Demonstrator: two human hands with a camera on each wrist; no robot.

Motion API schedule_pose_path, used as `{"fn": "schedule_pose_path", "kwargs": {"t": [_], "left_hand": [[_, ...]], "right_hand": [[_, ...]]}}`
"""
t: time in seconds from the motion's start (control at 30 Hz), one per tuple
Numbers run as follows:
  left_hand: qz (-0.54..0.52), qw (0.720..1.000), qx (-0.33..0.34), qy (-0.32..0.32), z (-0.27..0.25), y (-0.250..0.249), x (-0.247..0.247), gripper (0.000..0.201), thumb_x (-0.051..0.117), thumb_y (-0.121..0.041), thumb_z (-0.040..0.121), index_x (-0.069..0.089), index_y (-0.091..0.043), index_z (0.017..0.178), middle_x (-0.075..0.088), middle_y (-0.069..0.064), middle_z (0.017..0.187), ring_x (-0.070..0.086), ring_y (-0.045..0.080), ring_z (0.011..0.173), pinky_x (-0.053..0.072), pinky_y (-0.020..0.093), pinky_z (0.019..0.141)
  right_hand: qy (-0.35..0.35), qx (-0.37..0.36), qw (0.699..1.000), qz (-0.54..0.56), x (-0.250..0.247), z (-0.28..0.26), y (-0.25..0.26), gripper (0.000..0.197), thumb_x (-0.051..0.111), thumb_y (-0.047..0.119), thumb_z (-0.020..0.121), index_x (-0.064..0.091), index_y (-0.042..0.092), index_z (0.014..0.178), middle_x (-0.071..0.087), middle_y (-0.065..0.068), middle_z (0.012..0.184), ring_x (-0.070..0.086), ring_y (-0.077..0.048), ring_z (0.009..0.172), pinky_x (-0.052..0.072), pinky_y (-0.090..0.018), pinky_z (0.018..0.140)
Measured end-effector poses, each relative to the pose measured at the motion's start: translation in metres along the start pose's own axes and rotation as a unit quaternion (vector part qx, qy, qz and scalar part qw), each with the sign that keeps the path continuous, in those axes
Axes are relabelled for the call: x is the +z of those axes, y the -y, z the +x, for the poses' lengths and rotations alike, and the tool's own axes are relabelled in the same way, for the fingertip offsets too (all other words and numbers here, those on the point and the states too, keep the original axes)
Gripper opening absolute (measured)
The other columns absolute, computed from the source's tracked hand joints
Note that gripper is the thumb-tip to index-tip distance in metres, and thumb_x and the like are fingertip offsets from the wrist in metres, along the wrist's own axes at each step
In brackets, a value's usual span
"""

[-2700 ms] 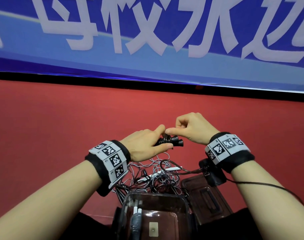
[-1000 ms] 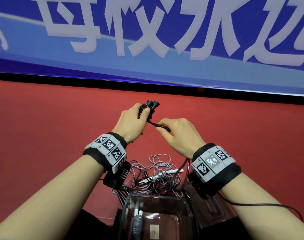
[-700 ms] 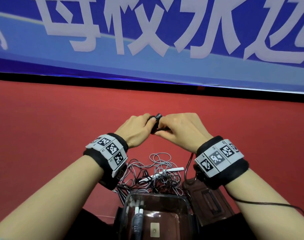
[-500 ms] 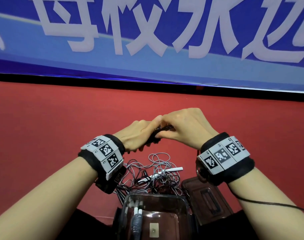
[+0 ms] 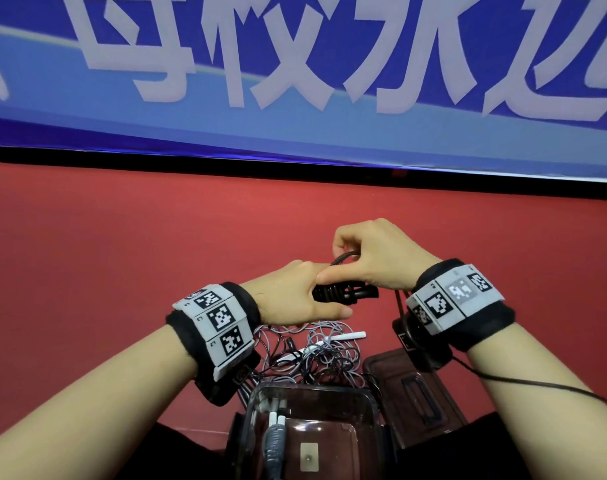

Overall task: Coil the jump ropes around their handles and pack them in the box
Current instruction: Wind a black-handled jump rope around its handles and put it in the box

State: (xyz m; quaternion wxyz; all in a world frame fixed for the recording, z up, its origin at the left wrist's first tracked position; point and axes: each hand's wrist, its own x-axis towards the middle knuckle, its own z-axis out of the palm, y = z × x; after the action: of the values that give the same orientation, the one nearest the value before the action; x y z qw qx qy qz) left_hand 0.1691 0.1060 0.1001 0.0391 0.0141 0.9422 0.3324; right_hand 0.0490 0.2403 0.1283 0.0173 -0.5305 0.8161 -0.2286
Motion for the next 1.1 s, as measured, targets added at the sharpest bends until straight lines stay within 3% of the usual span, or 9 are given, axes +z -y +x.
{"fn": "schedule_pose_path", "kwargs": {"t": [0.07,0.17,0.33,0.47,0.53,0.67,0.77,0.93,1.1], "left_hand": [[-0.041,0.999,-0.011,0.006,-0.001,-0.003,-0.001,0.052,0.07,-0.046,0.086,0.049,-0.032,0.132,0.064,0.0,0.075,0.056,0.018,0.057,0.048,0.028,0.053],[-0.103,0.995,-0.008,0.003,0.0,-0.009,-0.003,0.074,0.073,-0.05,0.08,0.032,-0.029,0.138,0.07,0.005,0.092,0.065,0.027,0.067,0.057,0.041,0.064],[-0.285,0.958,-0.015,-0.024,0.002,-0.014,-0.015,0.054,0.074,-0.027,0.084,0.035,-0.021,0.121,0.068,0.009,0.078,0.053,0.02,0.048,0.043,0.028,0.045],[-0.41,0.907,-0.006,-0.092,0.005,-0.015,-0.019,0.051,0.066,-0.029,0.079,0.039,-0.016,0.12,0.06,0.016,0.067,0.051,0.02,0.039,0.04,0.022,0.036],[-0.487,0.867,0.025,-0.104,0.008,-0.018,-0.02,0.034,0.06,-0.027,0.083,0.045,-0.009,0.108,0.056,0.019,0.067,0.048,0.019,0.037,0.039,0.021,0.033],[-0.545,0.831,0.017,-0.11,0.011,-0.016,-0.026,0.035,0.057,-0.032,0.087,0.052,-0.003,0.104,0.056,0.012,0.064,0.045,0.015,0.039,0.038,0.019,0.032],[-0.544,0.831,-0.007,-0.114,0.012,-0.014,-0.031,0.045,0.056,-0.038,0.083,0.054,0.001,0.106,0.057,0.008,0.062,0.046,0.012,0.04,0.037,0.018,0.033],[-0.467,0.877,-0.039,-0.108,0.013,-0.015,-0.029,0.034,0.054,-0.035,0.093,0.059,-0.002,0.099,0.059,0.009,0.065,0.049,0.014,0.043,0.039,0.02,0.035],[-0.275,0.952,-0.091,-0.103,0.01,-0.012,-0.021,0.027,0.056,-0.038,0.096,0.058,-0.012,0.095,0.056,0.009,0.072,0.054,0.012,0.042,0.045,0.024,0.041]], "right_hand": [[0.019,0.026,0.993,0.116,0.001,0.001,-0.006,0.041,0.075,0.057,0.07,0.058,0.019,0.069,0.049,0.011,0.05,0.04,-0.005,0.048,0.035,-0.019,0.051],[0.031,0.066,0.954,0.292,0.002,0.003,-0.015,0.037,0.069,0.048,0.072,0.06,0.013,0.073,0.049,0.007,0.052,0.042,-0.006,0.045,0.036,-0.018,0.05],[-0.026,0.119,0.904,0.411,0.018,0.013,-0.009,0.049,0.06,0.05,0.086,0.063,0.004,0.071,0.049,-0.015,0.064,0.041,-0.022,0.058,0.03,-0.029,0.053],[-0.023,0.148,0.875,0.461,0.037,0.015,0.006,0.03,0.046,0.014,0.093,0.059,0.014,0.065,0.043,-0.005,0.039,0.035,-0.015,0.033,0.025,-0.018,0.037],[-0.011,0.155,0.871,0.466,0.04,0.016,0.012,0.024,0.038,0.003,0.081,0.053,0.009,0.063,0.043,-0.01,0.042,0.033,-0.016,0.033,0.029,-0.017,0.038],[0.007,0.147,0.874,0.463,0.033,0.02,0.015,0.038,0.033,0.003,0.098,0.045,0.012,0.062,0.052,-0.008,0.051,0.036,-0.011,0.033,0.035,-0.02,0.039],[0.007,0.123,0.89,0.44,0.021,0.021,0.004,0.04,0.048,0.026,0.101,0.056,0.015,0.064,0.052,-0.004,0.055,0.045,-0.01,0.039,0.039,-0.019,0.042],[0.016,0.12,0.911,0.395,0.009,0.017,-0.017,0.01,0.064,0.015,0.091,0.065,0.005,0.094,0.062,0.0,0.058,0.057,-0.005,0.047,0.044,-0.019,0.049],[0.061,0.18,0.912,0.363,0.011,0.015,-0.023,0.021,0.052,0.001,0.089,0.06,0.014,0.074,0.062,-0.004,0.056,0.041,-0.006,0.039,0.036,-0.019,0.044]]}}
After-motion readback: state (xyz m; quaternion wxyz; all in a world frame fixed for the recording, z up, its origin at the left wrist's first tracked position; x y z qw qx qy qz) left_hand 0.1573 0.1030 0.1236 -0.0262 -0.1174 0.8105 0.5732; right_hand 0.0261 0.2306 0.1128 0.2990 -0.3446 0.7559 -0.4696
